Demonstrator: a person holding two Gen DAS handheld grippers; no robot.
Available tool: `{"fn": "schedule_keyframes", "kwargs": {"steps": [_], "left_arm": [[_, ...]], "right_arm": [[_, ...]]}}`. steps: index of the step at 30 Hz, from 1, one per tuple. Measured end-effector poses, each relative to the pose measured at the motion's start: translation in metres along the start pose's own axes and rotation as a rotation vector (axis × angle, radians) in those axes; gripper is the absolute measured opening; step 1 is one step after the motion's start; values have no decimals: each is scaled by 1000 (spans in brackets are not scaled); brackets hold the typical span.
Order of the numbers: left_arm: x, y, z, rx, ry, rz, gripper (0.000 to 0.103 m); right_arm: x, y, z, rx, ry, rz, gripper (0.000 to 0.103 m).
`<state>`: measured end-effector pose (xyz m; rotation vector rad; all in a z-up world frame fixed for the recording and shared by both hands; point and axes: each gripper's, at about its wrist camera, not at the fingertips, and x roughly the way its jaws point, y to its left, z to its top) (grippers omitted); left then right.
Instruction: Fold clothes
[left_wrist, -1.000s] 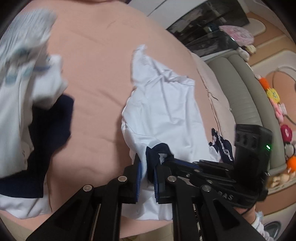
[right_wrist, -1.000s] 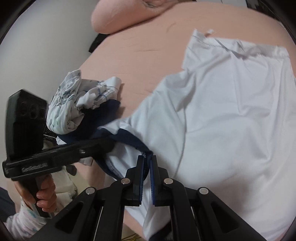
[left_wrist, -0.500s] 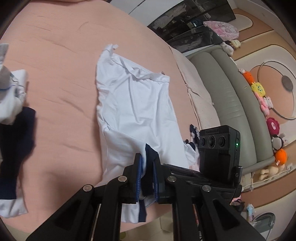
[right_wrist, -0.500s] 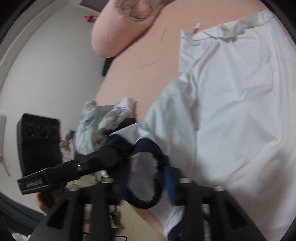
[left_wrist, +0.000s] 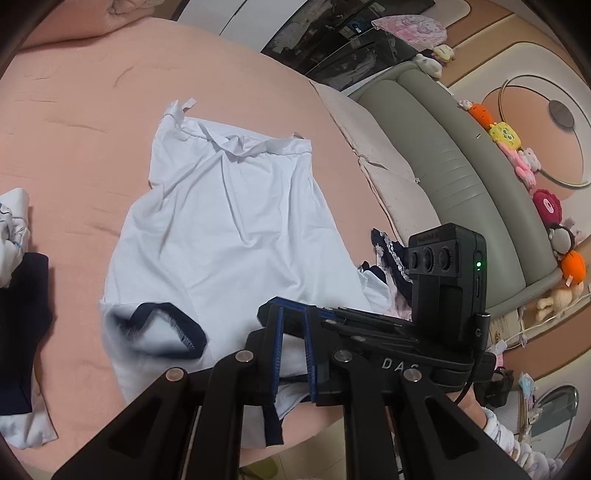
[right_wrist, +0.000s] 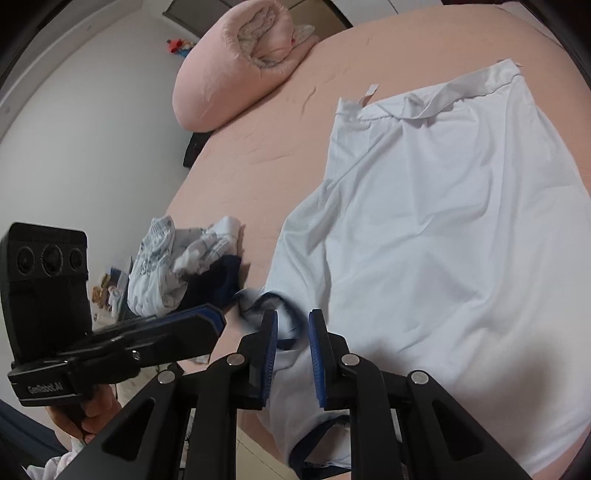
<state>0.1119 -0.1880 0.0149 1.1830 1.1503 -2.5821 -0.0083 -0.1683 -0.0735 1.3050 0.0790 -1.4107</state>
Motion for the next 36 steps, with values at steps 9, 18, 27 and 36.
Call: {"fn": "schedule_keyframes", "kwargs": {"steps": [9, 18, 27, 36], "left_arm": [[-12, 26, -18, 50, 40, 238, 13], [-13, 95, -30, -215, 65, 210, 37], [18, 109, -22, -288, 118, 188, 54], [19, 126, -33, -342, 99, 231, 15]], "right_arm": [[0, 2, -10, -48, 47, -76, 17], [32, 14, -9, -9, 114, -125, 45], [48, 13, -1, 42, 131, -120, 45], [59, 13, -5, 16, 160, -122, 53]]}}
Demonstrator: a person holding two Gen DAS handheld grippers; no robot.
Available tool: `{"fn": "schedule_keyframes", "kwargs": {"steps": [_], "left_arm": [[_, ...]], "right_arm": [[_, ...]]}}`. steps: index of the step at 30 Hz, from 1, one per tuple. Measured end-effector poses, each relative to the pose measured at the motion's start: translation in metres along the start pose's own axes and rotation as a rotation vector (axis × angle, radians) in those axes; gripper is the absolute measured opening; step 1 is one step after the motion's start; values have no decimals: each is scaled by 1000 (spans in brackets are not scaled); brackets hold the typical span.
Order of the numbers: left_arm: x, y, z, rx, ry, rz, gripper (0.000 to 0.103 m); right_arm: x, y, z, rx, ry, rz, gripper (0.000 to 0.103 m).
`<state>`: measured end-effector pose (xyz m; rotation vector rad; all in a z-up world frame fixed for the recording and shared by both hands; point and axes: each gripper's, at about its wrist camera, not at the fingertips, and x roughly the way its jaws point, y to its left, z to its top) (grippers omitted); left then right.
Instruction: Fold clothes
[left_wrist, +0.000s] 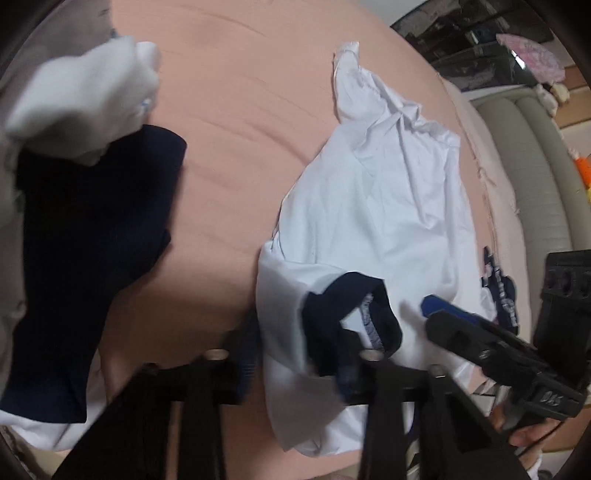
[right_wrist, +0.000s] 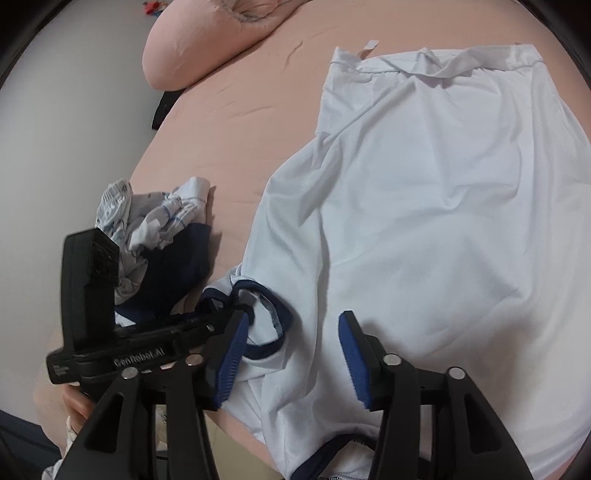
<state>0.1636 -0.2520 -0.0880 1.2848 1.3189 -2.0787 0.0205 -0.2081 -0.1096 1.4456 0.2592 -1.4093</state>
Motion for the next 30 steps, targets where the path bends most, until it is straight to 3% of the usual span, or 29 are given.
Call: {"fn": "schedule_keyframes", "kwargs": {"steps": [7, 12, 15, 18, 20, 22, 24, 27, 30], "left_arm": [[-26, 7, -4, 10, -43, -26, 10], [-37, 10, -2, 8, -48, -100, 10], [-34, 8, -2, 15, -44, -83, 10], [-28, 8, -2, 12, -28, -79, 10], [-26, 7, -3, 15, -24, -68, 10], [-23, 7, -3, 18, -6, -66, 10], [-20, 6, -2, 22, 13, -64, 10], [-16, 8, 0, 4, 32, -50, 11], [-12, 13, 3, -30, 39, -42, 12]], "right_arm": [[9, 28, -3, -107, 5, 10, 55], [22, 47, -4, -200, 28, -12, 58], [33, 43, -1, -187, 51, -9, 58], [46, 29, -1, -106, 87, 70, 56], [51, 22, -1, -74, 90, 92, 50], [53, 19, -2, -81, 89, 67, 24], [54, 14, -1, -71, 91, 50, 8], [50, 6, -1, -16, 78, 111, 8], [47, 13, -5, -56, 58, 124, 8]]}}
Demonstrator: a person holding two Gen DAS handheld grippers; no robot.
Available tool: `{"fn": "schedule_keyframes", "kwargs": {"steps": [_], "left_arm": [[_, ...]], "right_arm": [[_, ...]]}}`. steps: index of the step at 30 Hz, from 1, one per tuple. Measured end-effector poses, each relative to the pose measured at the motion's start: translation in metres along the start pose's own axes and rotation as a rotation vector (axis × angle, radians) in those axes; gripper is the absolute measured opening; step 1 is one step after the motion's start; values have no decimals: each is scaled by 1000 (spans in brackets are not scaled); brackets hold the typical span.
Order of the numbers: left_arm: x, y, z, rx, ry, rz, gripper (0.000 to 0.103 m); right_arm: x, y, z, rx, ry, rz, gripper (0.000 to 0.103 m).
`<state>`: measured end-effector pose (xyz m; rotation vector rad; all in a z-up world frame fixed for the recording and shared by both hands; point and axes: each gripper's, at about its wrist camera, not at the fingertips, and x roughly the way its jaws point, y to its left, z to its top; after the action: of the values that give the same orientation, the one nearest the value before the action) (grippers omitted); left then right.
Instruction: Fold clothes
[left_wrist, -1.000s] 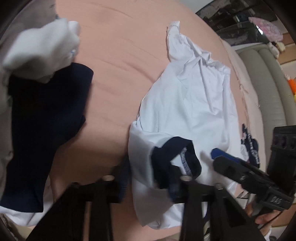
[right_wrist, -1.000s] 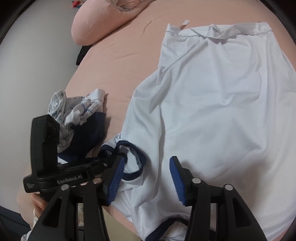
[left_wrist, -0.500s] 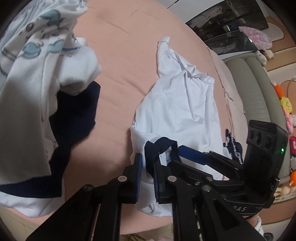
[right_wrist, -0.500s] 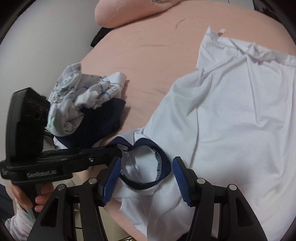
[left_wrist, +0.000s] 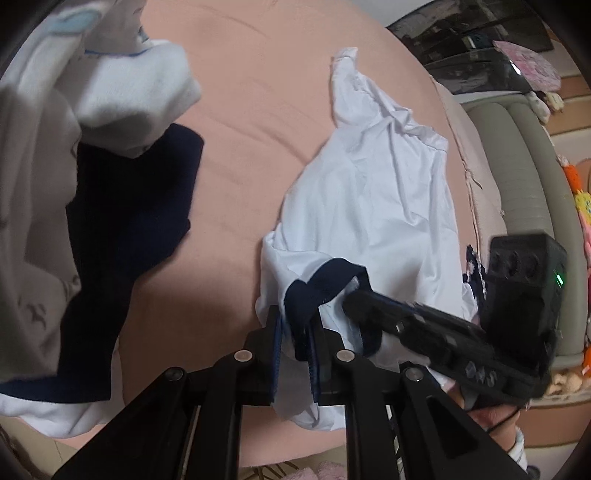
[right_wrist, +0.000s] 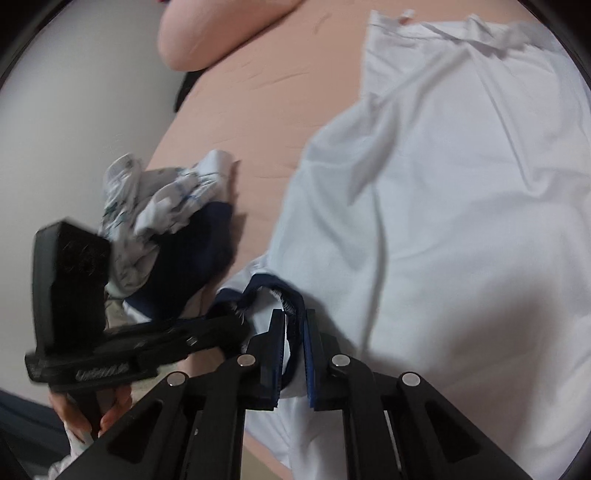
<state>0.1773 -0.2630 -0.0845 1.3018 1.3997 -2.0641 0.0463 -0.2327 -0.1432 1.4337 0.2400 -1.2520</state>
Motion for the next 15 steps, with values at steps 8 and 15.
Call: {"fn": "schedule_keyframes", "kwargs": {"steps": [8, 15], "left_arm": [[-5, 3, -8, -24, -91, -103, 8], [-18, -9, -10, -27, -103, -258, 8]], "right_arm": [[3, 21, -13, -61, 0, 50, 7], [-25, -5, -15, 90, -84, 259, 7]]}}
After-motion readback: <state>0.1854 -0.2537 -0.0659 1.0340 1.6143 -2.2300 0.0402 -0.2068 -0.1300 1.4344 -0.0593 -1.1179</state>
